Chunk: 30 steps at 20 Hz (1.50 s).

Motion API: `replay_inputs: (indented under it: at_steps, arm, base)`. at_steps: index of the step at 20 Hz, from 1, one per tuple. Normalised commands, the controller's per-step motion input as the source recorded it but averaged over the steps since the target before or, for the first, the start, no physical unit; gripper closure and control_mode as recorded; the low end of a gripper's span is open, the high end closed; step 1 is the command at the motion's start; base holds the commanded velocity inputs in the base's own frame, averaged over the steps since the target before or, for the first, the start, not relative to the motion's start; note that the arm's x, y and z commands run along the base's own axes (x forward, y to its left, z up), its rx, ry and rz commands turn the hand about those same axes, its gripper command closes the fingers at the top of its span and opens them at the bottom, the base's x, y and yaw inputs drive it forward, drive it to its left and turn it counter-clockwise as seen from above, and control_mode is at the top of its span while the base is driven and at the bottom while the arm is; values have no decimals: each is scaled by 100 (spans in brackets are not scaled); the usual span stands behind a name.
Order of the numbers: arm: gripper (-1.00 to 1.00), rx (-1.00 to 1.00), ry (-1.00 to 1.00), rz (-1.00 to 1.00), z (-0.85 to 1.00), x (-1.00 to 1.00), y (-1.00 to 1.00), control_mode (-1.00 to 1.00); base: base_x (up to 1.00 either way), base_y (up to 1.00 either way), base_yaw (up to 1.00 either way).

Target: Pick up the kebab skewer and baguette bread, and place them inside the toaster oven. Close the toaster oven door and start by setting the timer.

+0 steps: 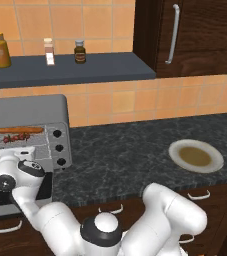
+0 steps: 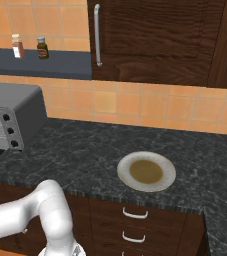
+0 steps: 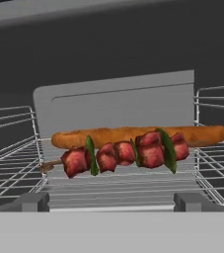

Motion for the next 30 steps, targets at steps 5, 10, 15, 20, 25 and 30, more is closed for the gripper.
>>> replay_inputs:
  at_steps: [5,10,15,20,25,30]
  arm:
    - [-100,0,0,0,0,13,0,-100]
    - [-100,0,0,0,0,22,0,-100]
    - [-100,0,0,0,0,22,0,-100]
    - [-100,0,0,0,0,14,0,-100]
    - [-100,-1,2,0,0,-51,5,-100]
    - [-100,-1,12,-4,8,-100,0,-100]
  base:
    - [0,0,0]
    - [0,0,0]
    - [0,0,0]
    - [0,0,0]
    - [0,0,0]
    - [0,0,0]
